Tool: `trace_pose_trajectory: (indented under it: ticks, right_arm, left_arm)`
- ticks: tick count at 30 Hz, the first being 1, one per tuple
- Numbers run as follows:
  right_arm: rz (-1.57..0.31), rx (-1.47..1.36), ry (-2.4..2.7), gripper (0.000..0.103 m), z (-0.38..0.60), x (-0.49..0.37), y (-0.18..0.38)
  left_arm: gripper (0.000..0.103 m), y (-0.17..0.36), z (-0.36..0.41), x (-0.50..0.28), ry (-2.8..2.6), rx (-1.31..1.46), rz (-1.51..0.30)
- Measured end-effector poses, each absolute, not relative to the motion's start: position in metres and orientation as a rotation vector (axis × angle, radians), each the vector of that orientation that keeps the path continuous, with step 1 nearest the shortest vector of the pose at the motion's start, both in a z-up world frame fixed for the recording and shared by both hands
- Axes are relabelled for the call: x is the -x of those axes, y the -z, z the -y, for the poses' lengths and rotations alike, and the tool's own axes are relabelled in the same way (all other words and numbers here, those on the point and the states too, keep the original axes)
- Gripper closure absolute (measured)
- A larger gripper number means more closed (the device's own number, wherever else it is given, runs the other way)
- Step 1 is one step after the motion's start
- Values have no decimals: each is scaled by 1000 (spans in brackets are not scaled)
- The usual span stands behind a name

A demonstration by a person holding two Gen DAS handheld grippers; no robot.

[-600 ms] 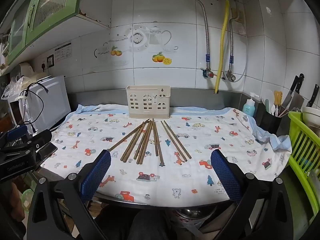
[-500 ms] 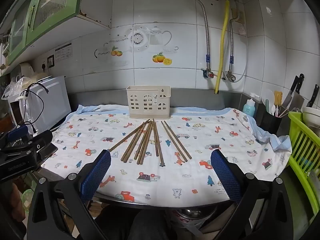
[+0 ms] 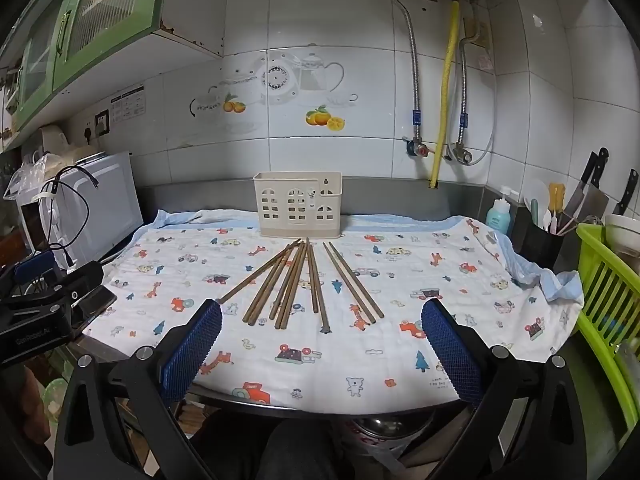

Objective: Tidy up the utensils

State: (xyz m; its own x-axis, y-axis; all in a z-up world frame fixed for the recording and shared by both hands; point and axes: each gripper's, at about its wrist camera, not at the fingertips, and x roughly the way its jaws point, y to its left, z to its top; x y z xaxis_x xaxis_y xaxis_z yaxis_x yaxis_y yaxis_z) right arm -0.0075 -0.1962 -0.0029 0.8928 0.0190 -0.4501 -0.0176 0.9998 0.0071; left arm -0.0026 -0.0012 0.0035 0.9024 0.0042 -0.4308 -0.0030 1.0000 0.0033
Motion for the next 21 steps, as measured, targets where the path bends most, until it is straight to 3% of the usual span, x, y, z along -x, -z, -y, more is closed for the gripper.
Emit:
trace_pose_trajectory:
  ticks: [21]
  right_arm:
    - [-468, -4, -21, 6, 196, 8, 2]
  left_arm:
    - [5, 0, -2, 2, -1, 0, -450]
